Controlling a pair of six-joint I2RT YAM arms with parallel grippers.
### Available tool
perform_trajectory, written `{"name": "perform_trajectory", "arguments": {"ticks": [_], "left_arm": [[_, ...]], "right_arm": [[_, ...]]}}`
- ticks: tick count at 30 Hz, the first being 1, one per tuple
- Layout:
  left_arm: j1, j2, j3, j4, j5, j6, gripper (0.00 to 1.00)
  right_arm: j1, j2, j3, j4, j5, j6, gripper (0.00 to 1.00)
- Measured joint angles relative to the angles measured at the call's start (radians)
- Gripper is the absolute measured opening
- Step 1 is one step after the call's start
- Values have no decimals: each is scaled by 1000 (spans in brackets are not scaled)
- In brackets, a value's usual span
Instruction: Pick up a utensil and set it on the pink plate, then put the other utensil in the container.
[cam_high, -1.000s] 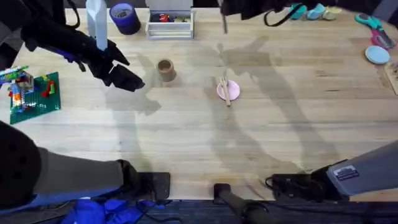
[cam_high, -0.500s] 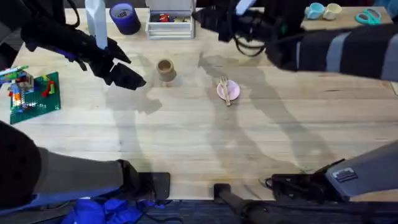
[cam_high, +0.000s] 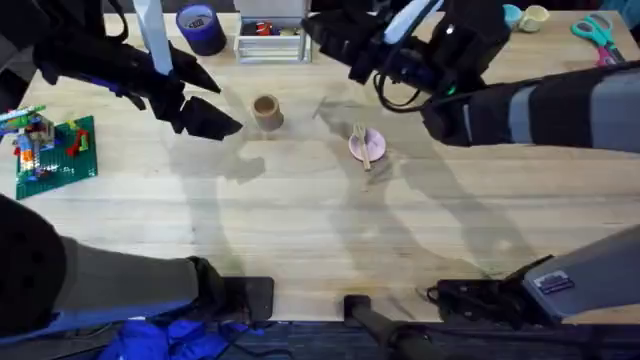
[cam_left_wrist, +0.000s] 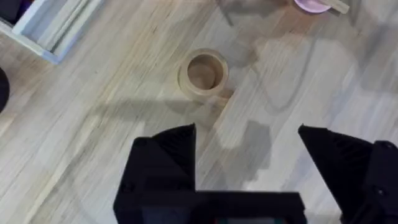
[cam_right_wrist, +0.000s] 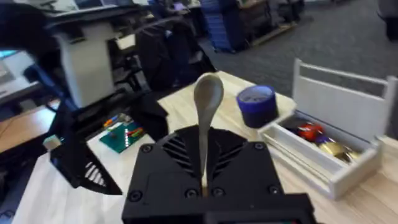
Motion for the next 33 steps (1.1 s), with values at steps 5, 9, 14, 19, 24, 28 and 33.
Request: {"name": "perform_trajectory", "arguments": {"ticks": [5, 9, 14, 19, 24, 28, 33], "left_arm": [[0, 0, 0, 0, 5, 18, 994], [0, 0, 0, 0, 5, 24, 994], [0, 0, 0, -1, 5, 27, 994], [0, 0, 0, -19, 5, 35, 993], [0, 0, 0, -22, 5, 39, 993], [0, 0, 0, -27, 4, 41, 993], [0, 0, 0, -26, 3, 42, 993]], "right_arm": [[36, 65, 0, 65, -22, -2, 34], [26, 130, 0, 136, -64, -10, 34], [-8, 193, 6, 163, -146, -14, 34], [-16, 257, 67, 170, -223, -14, 34], [-4, 278, 118, 177, -265, -34, 34], [4, 280, 125, 178, -280, -63, 34], [16, 315, 160, 182, -288, -89, 34]]}}
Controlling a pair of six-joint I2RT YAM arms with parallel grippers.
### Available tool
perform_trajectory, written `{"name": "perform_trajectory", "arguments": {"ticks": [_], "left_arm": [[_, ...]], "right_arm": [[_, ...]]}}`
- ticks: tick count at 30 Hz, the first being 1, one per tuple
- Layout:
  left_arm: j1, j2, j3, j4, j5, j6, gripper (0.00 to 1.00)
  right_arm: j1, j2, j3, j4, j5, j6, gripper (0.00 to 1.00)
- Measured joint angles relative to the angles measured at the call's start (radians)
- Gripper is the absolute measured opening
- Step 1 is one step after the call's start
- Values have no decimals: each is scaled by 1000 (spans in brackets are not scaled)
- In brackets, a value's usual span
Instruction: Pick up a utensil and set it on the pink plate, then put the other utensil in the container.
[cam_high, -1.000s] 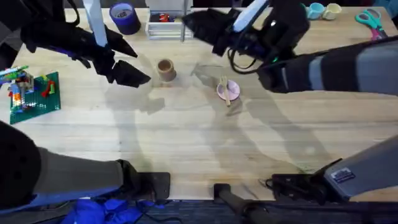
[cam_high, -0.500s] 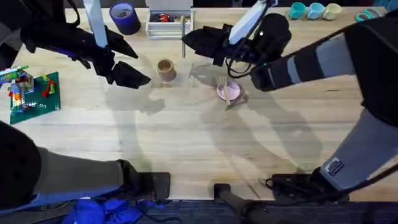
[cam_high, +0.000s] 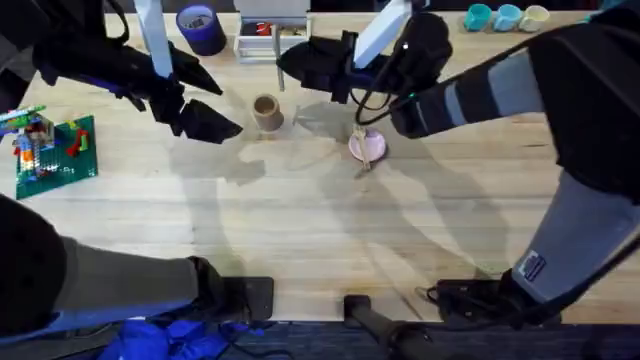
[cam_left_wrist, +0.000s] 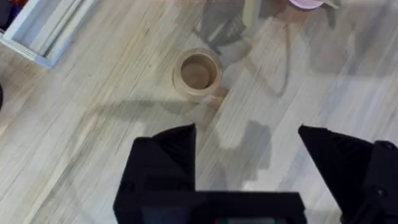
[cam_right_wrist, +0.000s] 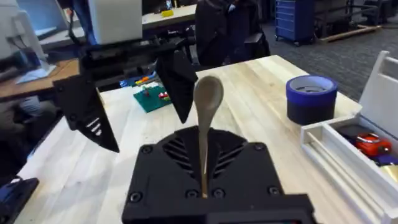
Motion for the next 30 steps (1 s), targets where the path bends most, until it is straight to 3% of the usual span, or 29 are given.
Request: {"name": "perform_trajectory", "arguments": {"ticks": [13, 30], "left_arm": [[0, 0, 0, 0, -2, 0, 994], [0, 0, 0, 0, -3, 0, 993]], "right_arm": [[59, 146, 137, 38, -3, -37, 34], [69, 242, 172, 40, -3, -45, 34]]}}
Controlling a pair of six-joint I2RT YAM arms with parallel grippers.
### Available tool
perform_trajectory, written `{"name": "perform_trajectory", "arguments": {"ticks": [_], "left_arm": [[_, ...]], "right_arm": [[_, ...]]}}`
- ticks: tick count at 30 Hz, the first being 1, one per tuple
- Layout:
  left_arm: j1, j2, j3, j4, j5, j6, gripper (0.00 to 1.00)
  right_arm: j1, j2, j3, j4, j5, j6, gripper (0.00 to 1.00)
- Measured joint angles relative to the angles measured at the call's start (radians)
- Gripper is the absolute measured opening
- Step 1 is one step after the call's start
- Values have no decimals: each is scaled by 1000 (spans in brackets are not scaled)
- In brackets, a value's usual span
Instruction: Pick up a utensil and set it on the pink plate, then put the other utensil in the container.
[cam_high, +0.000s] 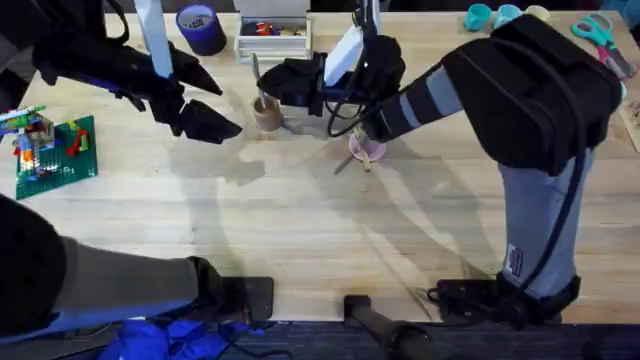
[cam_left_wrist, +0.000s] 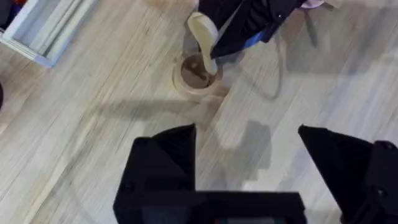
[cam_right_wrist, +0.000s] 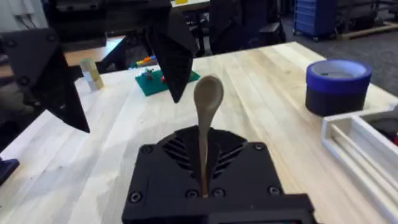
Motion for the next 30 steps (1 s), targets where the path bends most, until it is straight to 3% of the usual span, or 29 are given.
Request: {"name": "perform_trajectory", "arguments": {"ticks": [30], "left_arm": [[0, 0, 0, 3, 0, 0, 993]], "right_arm": [[15, 0, 3, -146, 0, -109, 34]]}}
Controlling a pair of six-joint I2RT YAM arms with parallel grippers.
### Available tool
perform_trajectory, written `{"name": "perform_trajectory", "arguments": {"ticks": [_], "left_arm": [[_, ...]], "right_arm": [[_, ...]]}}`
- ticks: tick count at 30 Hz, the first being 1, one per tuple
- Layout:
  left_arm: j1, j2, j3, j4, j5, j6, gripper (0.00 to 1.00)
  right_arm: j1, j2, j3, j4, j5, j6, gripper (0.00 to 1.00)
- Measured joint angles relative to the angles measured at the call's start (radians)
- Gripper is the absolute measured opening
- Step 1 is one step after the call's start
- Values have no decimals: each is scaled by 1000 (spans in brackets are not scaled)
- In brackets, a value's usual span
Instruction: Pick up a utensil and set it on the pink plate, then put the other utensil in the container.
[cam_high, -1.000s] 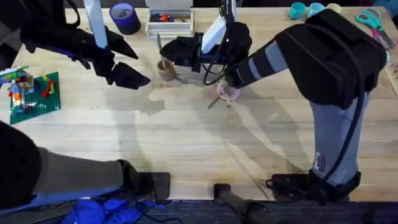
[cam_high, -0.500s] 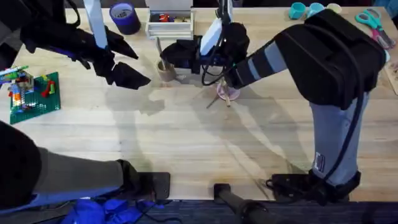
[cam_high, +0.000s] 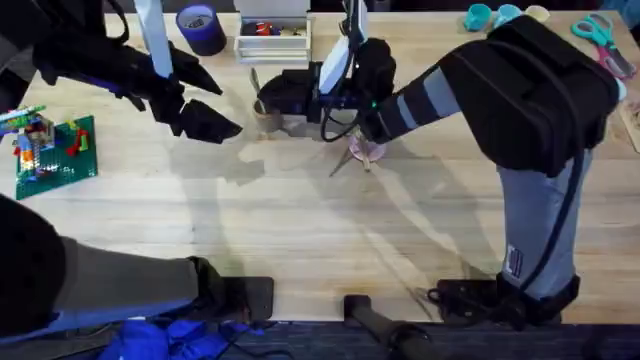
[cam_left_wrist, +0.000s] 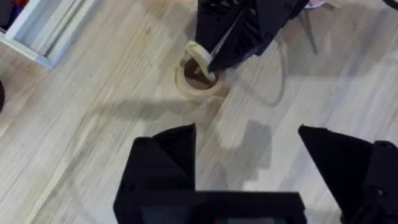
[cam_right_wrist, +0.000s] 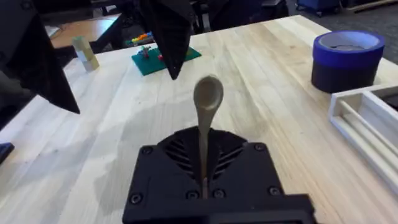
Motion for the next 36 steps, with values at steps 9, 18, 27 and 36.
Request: {"name": "perform_trajectory", "arguments": {"ticks": [9, 18, 27, 36], "left_arm": [[0, 0, 0, 0, 0, 0, 994], [0, 0, 0, 0, 0, 0, 994], [0, 0, 0, 0, 0, 0, 993], [0, 0, 0, 0, 0, 0, 993]], "right_arm": [[0, 4, 1, -55, 0, -49, 33], [0, 8, 1, -103, 5, -81, 34], [2, 7, 2, -102, 12, -89, 179], [2, 8, 2, -43, 15, -90, 724]]}}
